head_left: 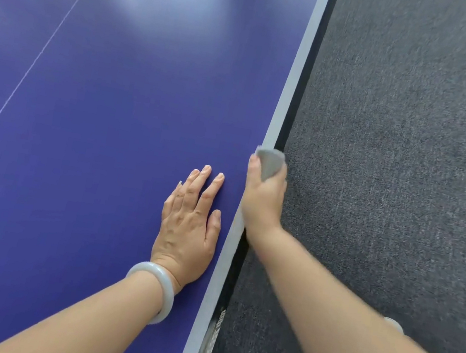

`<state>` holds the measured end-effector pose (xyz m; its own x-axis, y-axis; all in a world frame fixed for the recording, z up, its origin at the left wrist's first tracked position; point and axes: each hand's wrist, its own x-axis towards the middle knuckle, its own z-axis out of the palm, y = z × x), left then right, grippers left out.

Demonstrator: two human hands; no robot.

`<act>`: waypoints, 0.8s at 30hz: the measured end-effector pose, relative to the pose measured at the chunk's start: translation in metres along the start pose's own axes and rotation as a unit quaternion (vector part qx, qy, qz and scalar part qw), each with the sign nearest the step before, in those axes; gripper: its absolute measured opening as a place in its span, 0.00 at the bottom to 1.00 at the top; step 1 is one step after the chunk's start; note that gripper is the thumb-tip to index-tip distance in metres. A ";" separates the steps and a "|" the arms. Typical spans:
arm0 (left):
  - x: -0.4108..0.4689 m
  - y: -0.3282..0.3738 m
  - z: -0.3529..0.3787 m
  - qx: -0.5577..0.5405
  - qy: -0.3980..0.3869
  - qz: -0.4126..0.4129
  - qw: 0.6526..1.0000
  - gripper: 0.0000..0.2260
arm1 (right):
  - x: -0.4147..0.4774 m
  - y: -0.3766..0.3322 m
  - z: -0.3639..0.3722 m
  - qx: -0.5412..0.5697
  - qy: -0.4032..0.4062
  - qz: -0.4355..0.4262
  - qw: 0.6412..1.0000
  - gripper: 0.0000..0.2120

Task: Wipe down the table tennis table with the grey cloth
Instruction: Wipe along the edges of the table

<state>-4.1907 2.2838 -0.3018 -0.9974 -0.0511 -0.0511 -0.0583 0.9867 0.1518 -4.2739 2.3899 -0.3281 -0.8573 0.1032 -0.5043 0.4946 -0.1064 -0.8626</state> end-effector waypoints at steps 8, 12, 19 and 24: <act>0.005 0.012 -0.011 0.025 -0.013 0.001 1.000 0.27 | 0.041 -0.014 -0.008 -0.012 -0.045 -0.014 0.999 0.33; 0.054 0.021 -0.020 0.010 0.007 0.030 0.999 0.18 | 0.039 -0.014 -0.008 -0.016 -0.059 -0.013 0.998 0.35; 0.176 0.048 -0.002 0.001 -0.014 0.005 1.000 0.23 | 0.040 -0.013 -0.010 -0.009 -0.070 -0.008 0.997 0.39; 0.176 0.042 0.008 -0.036 0.005 0.005 0.999 0.23 | 0.041 -0.008 -0.015 -0.004 -0.096 -0.013 0.995 0.41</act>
<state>-4.3681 2.3178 -0.3124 -0.9983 -0.0432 -0.0391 -0.0508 0.9737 0.2222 -4.3111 2.4098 -0.3421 -0.8808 -0.0857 -0.4657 0.4726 -0.0978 -0.8758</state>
